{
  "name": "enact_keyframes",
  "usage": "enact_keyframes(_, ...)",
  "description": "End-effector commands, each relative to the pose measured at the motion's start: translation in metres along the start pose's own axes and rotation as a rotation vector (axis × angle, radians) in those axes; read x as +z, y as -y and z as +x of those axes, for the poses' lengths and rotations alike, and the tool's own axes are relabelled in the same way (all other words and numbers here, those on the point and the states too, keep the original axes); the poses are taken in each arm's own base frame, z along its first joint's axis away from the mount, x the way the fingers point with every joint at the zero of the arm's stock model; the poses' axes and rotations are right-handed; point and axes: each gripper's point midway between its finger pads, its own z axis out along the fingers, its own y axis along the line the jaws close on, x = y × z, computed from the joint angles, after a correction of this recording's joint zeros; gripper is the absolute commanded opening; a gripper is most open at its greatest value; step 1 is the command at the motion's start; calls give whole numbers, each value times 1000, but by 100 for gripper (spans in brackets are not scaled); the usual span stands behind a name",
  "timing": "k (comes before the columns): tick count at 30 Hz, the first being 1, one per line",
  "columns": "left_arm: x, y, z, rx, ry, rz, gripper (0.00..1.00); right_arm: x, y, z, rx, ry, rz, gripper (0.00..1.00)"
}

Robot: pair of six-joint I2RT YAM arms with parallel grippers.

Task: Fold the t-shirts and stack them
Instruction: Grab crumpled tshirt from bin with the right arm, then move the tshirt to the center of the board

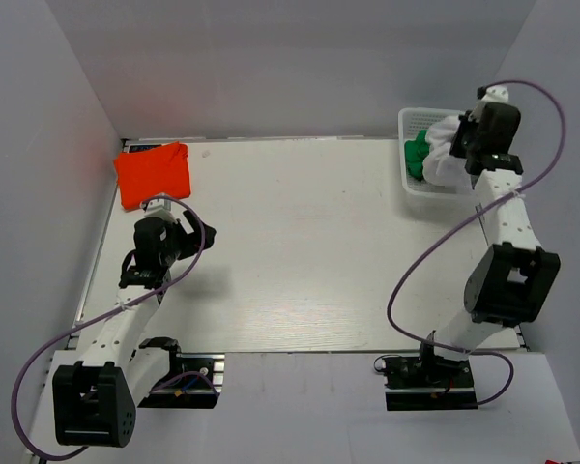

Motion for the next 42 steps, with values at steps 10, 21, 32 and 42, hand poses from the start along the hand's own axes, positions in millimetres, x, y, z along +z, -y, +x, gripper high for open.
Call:
enact_keyframes(10,-6,13,-17,-6,35,44,100,-226,-124,-196,-106,532,-643,0)
enact_keyframes(21,-15,19,-20,-52,50,53,100,-316,-264,-122,-142,400,-1378,0)
enact_keyframes(32,-6,-2,6,-160,-51,-58,100,-183,-266,106,123,-86,-1020,78)
enact_keyframes(42,-5,31,67,-167,-250,185,100,-138,-190,170,117,-184,-485,90)
